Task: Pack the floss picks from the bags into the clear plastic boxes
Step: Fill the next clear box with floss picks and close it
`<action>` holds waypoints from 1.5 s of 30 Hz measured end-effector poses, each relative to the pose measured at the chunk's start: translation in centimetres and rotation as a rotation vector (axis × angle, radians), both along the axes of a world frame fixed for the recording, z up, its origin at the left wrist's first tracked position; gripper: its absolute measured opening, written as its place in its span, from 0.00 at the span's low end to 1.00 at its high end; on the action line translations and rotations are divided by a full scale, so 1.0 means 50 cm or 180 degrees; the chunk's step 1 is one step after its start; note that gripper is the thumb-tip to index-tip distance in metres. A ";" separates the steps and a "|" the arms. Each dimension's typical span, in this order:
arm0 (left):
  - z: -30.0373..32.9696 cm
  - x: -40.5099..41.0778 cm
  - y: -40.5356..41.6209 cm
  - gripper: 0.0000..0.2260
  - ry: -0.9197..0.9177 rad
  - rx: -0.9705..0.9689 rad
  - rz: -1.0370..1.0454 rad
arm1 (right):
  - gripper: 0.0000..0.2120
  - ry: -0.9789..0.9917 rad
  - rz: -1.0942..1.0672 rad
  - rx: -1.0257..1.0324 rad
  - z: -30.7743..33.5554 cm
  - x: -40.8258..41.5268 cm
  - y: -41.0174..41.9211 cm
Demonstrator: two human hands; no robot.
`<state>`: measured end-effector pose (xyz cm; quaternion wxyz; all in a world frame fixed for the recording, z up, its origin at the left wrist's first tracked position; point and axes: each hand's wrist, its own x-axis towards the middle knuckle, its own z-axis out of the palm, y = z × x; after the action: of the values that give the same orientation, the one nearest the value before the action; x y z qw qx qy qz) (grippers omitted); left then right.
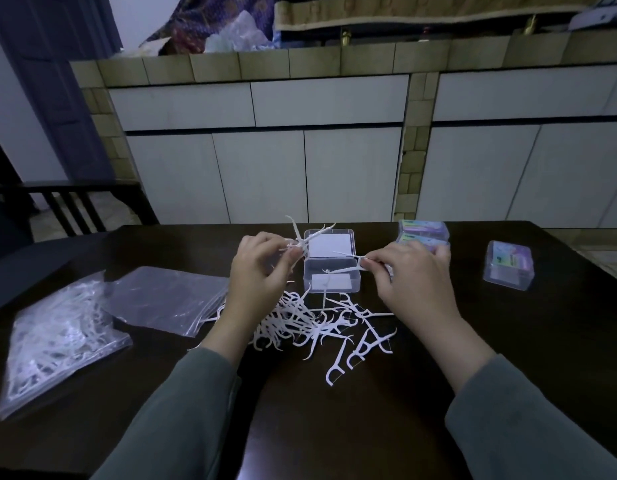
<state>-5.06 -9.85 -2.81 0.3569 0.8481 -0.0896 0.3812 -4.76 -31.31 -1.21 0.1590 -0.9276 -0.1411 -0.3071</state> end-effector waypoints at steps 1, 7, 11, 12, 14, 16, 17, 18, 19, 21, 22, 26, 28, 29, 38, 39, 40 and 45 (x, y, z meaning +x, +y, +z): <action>0.003 0.005 -0.005 0.08 -0.0024 -0.0099 -0.0010 | 0.12 0.0064 -0.0056 -0.0049 0.003 0.009 0.003; 0.007 0.051 -0.036 0.08 -0.0029 -0.0794 -0.0120 | 0.14 0.0199 -0.0321 -0.0406 0.005 0.074 0.034; -0.005 0.082 -0.040 0.08 0.0048 -0.0907 -0.0166 | 0.13 0.0297 -0.0352 -0.0647 -0.005 0.112 0.042; -0.008 0.089 -0.039 0.08 0.0067 -0.0922 -0.0179 | 0.13 0.0315 -0.0321 -0.0704 -0.008 0.118 0.042; -0.010 0.100 -0.039 0.08 0.0096 -0.0926 -0.0199 | 0.14 0.0360 -0.0216 -0.0798 -0.015 0.127 0.046; -0.011 0.109 -0.038 0.07 0.0105 -0.0874 -0.0208 | 0.15 0.0380 -0.0062 -0.0918 -0.019 0.132 0.051; -0.012 0.112 -0.038 0.08 0.0117 -0.0834 -0.0216 | 0.14 0.0388 0.0026 -0.0988 -0.021 0.134 0.053; -0.012 0.114 -0.037 0.08 0.0127 -0.0785 -0.0227 | 0.14 0.0424 0.0119 -0.1035 -0.023 0.136 0.055; -0.014 0.115 -0.037 0.08 0.0130 -0.0736 -0.0240 | 0.13 0.0468 0.0201 -0.1034 -0.026 0.139 0.056; -0.017 0.116 -0.037 0.09 0.0136 -0.0689 -0.0256 | 0.12 0.0567 0.0301 -0.0853 -0.031 0.141 0.056; -0.017 0.117 -0.037 0.09 0.0147 -0.0693 -0.0255 | 0.10 0.0587 0.0338 -0.0652 -0.033 0.141 0.054; -0.020 0.115 -0.036 0.09 0.0110 -0.0610 -0.0275 | 0.06 0.0610 0.0407 0.0089 -0.040 0.141 0.047; -0.020 0.114 -0.038 0.08 0.0100 -0.0544 -0.0323 | 0.06 0.0784 0.0342 0.0019 -0.042 0.142 0.047; -0.021 0.113 -0.039 0.08 0.0107 -0.0524 -0.0336 | 0.07 0.0875 0.0303 -0.0046 -0.043 0.143 0.047; -0.021 0.114 -0.049 0.08 0.0301 -0.0985 -0.0493 | 0.40 0.1399 0.0339 -0.0395 -0.048 0.143 0.019; -0.020 0.115 -0.054 0.08 0.0329 -0.1023 -0.0536 | 0.41 0.1417 0.0334 -0.0494 -0.049 0.141 0.016; -0.019 0.115 -0.058 0.09 0.0376 -0.0999 -0.0590 | 0.40 0.1433 0.0331 -0.0551 -0.049 0.140 0.014; -0.024 0.110 -0.065 0.08 0.0856 -0.0284 -0.0690 | 0.38 0.1545 0.0423 -0.0629 -0.048 0.140 0.012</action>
<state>0.44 -13.10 -3.99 0.4419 0.8602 -0.1150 0.2272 2.24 -30.70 -3.62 0.1167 -0.9738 -0.1888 -0.0494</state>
